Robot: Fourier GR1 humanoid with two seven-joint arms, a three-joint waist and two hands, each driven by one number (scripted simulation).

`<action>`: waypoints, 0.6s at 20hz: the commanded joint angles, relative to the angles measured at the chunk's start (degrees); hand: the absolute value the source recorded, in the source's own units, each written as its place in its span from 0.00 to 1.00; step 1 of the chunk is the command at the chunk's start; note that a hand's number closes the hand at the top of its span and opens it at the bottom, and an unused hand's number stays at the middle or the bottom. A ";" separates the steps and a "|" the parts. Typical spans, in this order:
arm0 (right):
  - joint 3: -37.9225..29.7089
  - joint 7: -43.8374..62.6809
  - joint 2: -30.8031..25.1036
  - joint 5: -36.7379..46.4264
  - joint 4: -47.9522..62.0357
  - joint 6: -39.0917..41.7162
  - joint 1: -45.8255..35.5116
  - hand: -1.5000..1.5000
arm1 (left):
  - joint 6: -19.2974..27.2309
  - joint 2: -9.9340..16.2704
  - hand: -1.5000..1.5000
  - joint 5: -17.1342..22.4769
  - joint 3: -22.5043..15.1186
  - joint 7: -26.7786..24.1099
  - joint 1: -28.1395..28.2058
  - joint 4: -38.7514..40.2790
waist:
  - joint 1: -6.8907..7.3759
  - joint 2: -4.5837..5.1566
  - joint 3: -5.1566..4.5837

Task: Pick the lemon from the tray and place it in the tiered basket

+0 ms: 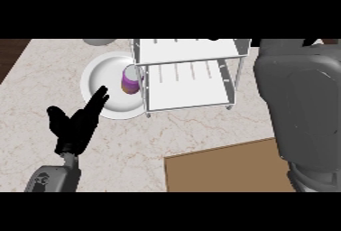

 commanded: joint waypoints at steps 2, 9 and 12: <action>-1.95 -4.49 3.21 2.12 14.30 -10.32 -4.57 1.00 | -1.92 -1.07 0.50 1.36 -1.07 2.06 -4.05 0.33 | -0.07 0.29 -0.17; -4.52 -12.95 6.57 1.54 29.65 -22.84 -5.28 1.00 | -0.94 -2.84 0.50 0.05 -1.00 -0.50 -4.63 2.23 | 0.03 0.56 -0.17; -5.95 -14.31 6.88 -8.75 28.51 -31.71 -4.07 1.00 | -2.05 -1.90 0.50 -0.14 -1.24 -1.16 -1.81 0.88 | 1.40 0.65 -0.14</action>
